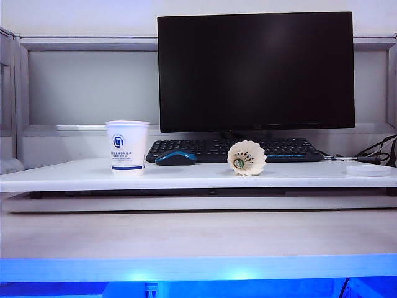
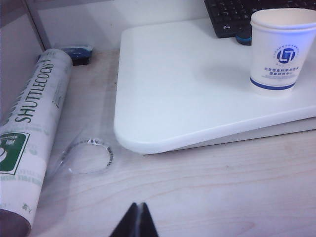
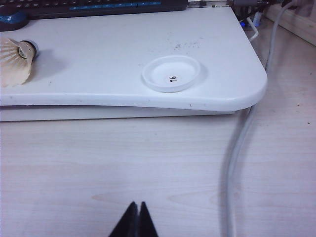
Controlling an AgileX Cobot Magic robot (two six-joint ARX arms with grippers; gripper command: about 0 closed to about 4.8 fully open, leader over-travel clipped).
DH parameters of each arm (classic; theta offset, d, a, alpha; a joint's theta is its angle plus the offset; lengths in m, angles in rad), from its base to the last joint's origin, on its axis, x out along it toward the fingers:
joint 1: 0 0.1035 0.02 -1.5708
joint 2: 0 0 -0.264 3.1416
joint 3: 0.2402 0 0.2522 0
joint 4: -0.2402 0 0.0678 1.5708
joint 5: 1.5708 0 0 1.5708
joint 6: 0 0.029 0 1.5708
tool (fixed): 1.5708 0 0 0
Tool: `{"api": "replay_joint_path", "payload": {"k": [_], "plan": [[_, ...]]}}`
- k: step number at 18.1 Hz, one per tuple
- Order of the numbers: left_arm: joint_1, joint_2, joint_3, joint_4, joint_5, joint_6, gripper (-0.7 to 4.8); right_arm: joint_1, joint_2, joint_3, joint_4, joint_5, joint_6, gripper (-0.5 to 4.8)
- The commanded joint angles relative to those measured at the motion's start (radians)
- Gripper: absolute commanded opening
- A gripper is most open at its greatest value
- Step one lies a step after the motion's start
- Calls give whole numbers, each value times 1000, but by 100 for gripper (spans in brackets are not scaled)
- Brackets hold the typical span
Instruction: Pick up the badminton from the table and put it into the white paper cup.
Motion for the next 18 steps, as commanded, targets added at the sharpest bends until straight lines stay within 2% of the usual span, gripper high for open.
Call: {"api": "replay_joint_path", "payload": {"k": [1, 7, 9, 11, 15, 18], "plan": [[0, 1, -3, -7, -2, 0, -5, 0, -2, 3, 17, 5, 3, -8], [0, 1, -2, -26, -3, 0, -5, 0, -2, 3, 33, 1, 3, -8], [0, 1, -3, -27, -3, 0, -5, 0, -2, 7, 42, -15, 3, -8], [0, 1, -3, -27, -2, -3, -5, 0, -2, 27, 89, -73, 62, 2], [0, 1, -3, -27, -2, -6, -5, 1, -2, 127, 90, -93, 115, 111], [0, 1, -3, -27, -2, -27, -5, 2, 3, 258, 61, -100, 116, 137]]}}
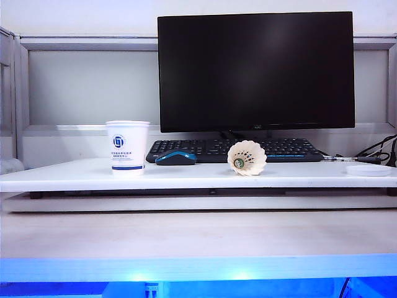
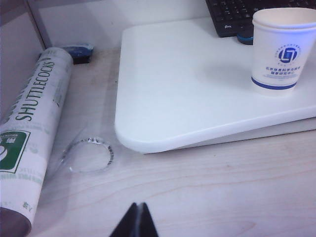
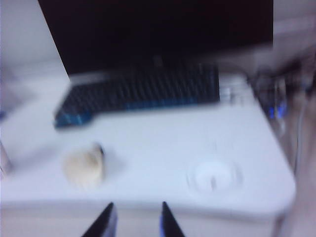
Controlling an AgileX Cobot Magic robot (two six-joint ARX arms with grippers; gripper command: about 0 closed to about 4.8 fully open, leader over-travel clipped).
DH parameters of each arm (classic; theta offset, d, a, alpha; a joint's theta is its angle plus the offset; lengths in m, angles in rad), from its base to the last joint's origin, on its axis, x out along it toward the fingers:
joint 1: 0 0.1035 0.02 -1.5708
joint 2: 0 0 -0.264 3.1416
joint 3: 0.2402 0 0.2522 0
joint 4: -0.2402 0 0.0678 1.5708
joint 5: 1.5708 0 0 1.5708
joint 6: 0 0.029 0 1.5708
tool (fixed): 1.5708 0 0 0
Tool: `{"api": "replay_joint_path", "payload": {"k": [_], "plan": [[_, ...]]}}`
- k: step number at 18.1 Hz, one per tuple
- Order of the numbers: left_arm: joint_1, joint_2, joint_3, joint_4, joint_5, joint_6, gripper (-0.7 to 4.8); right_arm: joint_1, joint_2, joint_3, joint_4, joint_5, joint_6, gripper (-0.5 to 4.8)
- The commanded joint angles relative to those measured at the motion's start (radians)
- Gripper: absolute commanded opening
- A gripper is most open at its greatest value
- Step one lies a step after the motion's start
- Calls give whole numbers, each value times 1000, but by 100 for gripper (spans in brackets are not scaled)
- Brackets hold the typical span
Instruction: Pick up the badminton from the table and put it into the white paper cup.
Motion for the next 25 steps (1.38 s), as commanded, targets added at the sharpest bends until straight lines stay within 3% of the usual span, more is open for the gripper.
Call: {"api": "replay_joint_path", "payload": {"k": [1, 7, 9, 12, 15, 18, 21, 25], "plan": [[0, 0, -3, -21, 0, -38, -5, 2, 10, 82, -13, -7, 3, 176], [0, 0, -3, -21, 0, -44, -5, 2, 107, 248, -61, -118, 30, 197], [0, 0, -3, -21, 0, -44, -5, 2, 191, 311, -60, -137, 111, 285], [0, 0, -3, -21, 0, -44, -5, 2, 365, 375, -53, -268, 147, 289], [0, 0, -3, -21, -1, -44, -5, 2, 478, 412, -44, -327, 217, 373], [0, 0, -3, -21, -1, -43, -5, 2, 608, 459, -21, -383, 219, 385], [0, 0, -3, -22, -1, -41, -5, 2, 721, 500, -7, -381, 204, 463], [0, 0, -3, -24, -20, -41, -5, 65, 939, 521, 66, -362, 168, 474]]}}
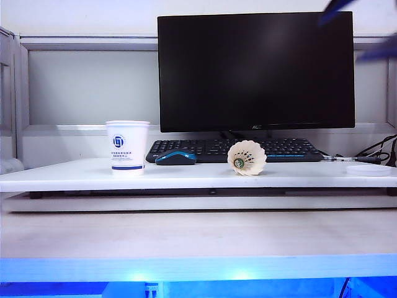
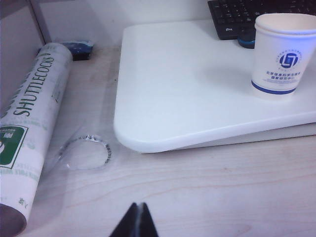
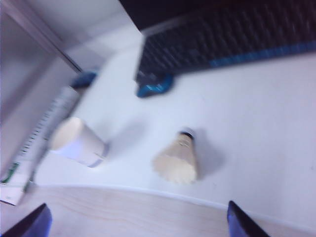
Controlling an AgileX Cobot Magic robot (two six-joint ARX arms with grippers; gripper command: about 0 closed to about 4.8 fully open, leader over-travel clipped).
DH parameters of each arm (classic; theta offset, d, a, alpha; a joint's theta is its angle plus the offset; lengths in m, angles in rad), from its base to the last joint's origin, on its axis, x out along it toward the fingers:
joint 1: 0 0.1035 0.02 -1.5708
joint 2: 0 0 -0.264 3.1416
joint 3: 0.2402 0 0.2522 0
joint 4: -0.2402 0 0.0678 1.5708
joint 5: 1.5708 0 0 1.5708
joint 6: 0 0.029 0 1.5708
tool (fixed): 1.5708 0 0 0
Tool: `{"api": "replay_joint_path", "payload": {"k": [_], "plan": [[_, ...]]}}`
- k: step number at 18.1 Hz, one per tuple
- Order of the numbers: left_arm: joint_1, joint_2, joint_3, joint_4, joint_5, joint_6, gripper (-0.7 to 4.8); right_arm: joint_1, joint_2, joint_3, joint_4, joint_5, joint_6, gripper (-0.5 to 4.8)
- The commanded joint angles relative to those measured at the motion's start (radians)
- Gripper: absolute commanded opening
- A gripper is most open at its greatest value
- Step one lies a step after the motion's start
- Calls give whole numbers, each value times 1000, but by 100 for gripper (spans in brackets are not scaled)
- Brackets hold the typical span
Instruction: Pick up the badminton from the table and put it into the white paper cup.
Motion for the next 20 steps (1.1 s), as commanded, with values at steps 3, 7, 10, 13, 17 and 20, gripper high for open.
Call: {"api": "replay_joint_path", "payload": {"k": [3, 7, 10, 13, 17, 20], "plan": [[0, 1, -3, -25, -26, 0, -5, 156, 177, 4, 92, 67, -85, 474], [0, 1, -3, -26, -33, 0, -5, 257, 365, 4, 217, 152, -85, 474], [0, 1, -3, -25, -33, 0, -5, 260, 544, 19, 308, 187, -85, 474], [0, 1, -3, -25, -33, 0, -5, 260, 616, 86, 304, 204, -94, 474], [0, 1, -3, -25, -33, 0, -5, 259, 744, 218, 244, 241, -108, 472], [0, 1, -3, -25, -33, 0, -5, 259, 771, 219, 246, 277, -109, 463]]}}
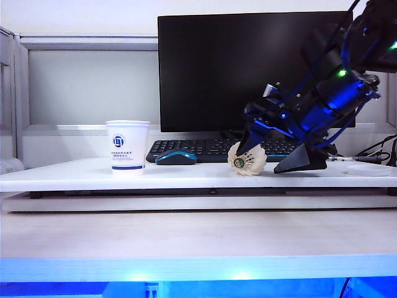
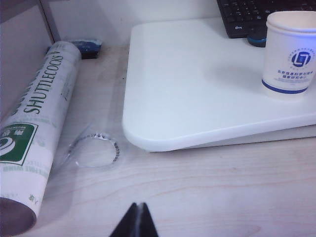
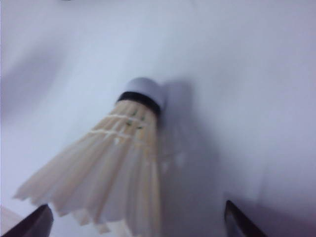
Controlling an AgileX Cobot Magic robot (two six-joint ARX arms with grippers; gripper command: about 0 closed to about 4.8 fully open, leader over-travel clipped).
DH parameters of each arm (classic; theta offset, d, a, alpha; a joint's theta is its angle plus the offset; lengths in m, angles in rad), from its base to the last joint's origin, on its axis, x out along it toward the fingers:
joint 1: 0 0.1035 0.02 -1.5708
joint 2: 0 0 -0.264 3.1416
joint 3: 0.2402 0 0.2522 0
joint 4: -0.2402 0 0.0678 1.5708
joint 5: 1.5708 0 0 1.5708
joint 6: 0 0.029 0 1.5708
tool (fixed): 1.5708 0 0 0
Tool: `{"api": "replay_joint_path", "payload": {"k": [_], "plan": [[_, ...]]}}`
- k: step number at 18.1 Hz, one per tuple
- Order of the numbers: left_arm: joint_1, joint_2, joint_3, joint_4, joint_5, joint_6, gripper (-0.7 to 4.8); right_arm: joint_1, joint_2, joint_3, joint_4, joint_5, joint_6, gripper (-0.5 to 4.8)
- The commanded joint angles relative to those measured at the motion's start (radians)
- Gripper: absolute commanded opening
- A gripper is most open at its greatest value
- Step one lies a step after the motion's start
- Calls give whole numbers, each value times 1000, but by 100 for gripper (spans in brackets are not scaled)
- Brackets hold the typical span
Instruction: Pick up the badminton from the table and put it into the white paper cup.
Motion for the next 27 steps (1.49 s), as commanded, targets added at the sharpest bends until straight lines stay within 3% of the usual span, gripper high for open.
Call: {"api": "replay_joint_path", "payload": {"k": [1, 6, 8, 9, 10, 18, 27], "plan": [[0, 1, -3, -23, -4, 0, -5, 1, 27, 6, -2, 48, -1, 428], [0, 1, -3, -23, -4, 0, -5, 1, 44, 12, 31, 50, -2, 106], [0, 1, -3, -23, -4, 0, -5, 1, 44, 12, 43, 50, -4, 65], [0, 1, -3, -23, -4, 0, -5, 1, 44, 12, 50, 50, -4, 12], [0, 1, -3, -23, -3, 0, -5, 1, 44, 12, 54, 50, -4, -8], [0, 1, -3, -23, -3, 0, -5, 3, 25, 12, 68, 0, -4, -8], [0, 1, -3, -23, -3, -1, -5, 8, -140, 12, 40, -1, -5, -8]]}}
